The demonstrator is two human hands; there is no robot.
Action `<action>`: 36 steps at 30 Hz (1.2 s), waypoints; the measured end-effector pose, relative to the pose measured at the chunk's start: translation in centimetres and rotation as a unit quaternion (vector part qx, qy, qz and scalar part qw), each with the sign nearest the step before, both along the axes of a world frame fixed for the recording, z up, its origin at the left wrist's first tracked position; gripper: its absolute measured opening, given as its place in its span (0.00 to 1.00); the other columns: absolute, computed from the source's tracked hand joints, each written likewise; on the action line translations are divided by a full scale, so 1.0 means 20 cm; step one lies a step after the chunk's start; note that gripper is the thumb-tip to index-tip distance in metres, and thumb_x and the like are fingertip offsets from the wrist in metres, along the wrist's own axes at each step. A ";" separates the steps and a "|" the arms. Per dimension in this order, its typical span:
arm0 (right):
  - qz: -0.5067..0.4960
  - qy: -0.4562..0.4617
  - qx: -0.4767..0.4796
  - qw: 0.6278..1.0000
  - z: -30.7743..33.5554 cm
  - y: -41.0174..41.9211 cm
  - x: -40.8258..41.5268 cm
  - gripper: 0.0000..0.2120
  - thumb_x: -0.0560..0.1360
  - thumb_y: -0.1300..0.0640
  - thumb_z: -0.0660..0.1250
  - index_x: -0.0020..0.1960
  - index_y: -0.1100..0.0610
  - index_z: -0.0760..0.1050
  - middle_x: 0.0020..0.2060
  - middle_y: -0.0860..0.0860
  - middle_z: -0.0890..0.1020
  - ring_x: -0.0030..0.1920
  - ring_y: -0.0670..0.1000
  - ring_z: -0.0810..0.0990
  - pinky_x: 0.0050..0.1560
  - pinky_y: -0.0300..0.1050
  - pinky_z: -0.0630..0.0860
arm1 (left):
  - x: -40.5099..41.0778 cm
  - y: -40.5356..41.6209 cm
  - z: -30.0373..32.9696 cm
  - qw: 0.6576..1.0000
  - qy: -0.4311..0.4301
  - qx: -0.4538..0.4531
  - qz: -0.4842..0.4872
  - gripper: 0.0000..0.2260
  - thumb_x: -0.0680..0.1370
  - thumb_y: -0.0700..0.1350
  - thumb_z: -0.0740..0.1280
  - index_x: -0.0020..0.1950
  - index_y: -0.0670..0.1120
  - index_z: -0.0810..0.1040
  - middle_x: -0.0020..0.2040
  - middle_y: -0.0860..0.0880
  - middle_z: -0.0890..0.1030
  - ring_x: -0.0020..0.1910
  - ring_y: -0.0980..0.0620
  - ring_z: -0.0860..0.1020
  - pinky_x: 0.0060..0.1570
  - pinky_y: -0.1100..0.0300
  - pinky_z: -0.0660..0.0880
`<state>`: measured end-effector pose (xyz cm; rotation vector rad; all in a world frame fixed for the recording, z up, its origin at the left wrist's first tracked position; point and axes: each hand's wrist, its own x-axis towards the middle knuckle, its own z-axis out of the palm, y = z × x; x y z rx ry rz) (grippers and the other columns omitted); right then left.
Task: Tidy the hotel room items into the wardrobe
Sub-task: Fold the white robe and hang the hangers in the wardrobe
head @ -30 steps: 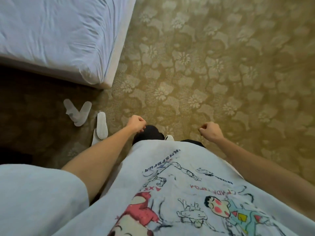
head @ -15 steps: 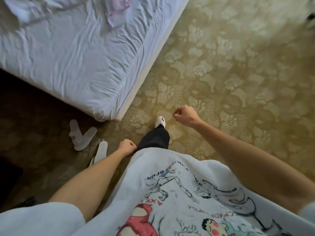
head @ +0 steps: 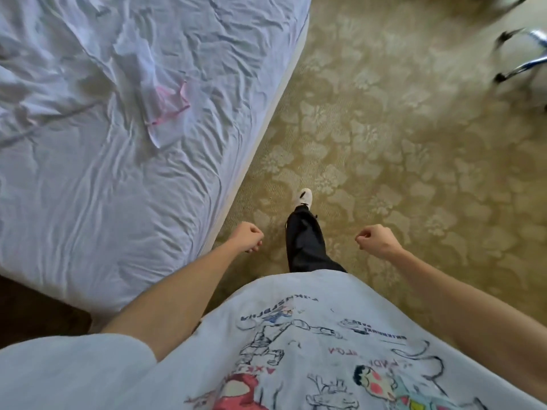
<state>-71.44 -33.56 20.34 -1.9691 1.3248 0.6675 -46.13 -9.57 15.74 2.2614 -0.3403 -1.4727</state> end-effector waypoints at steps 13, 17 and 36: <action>0.126 -0.031 0.014 0.991 0.05 -1.37 1.32 0.10 0.78 0.57 0.64 0.50 0.60 0.83 0.41 0.53 0.85 0.42 0.54 0.84 0.41 0.48 0.82 | 1.04 -1.15 0.03 0.982 -0.010 0.015 0.187 0.08 0.79 0.39 0.65 0.41 0.39 0.81 0.38 0.42 0.82 0.30 0.50 0.77 0.30 0.61 0.74; 0.229 -0.080 0.041 0.969 0.10 -1.44 1.98 0.10 0.77 0.56 0.64 0.52 0.56 0.83 0.44 0.50 0.85 0.45 0.51 0.83 0.43 0.44 0.80 | 1.20 -1.25 0.03 0.967 -0.002 0.037 0.252 0.09 0.80 0.41 0.65 0.42 0.40 0.81 0.38 0.44 0.83 0.31 0.50 0.78 0.31 0.61 0.75; 0.473 -0.011 0.027 0.880 0.07 -2.65 3.91 0.09 0.78 0.56 0.66 0.53 0.56 0.83 0.46 0.53 0.86 0.48 0.53 0.84 0.53 0.47 0.79 | 2.43 -2.26 0.03 0.870 0.028 -0.004 0.493 0.07 0.78 0.43 0.66 0.44 0.42 0.83 0.40 0.43 0.85 0.35 0.48 0.81 0.37 0.57 0.81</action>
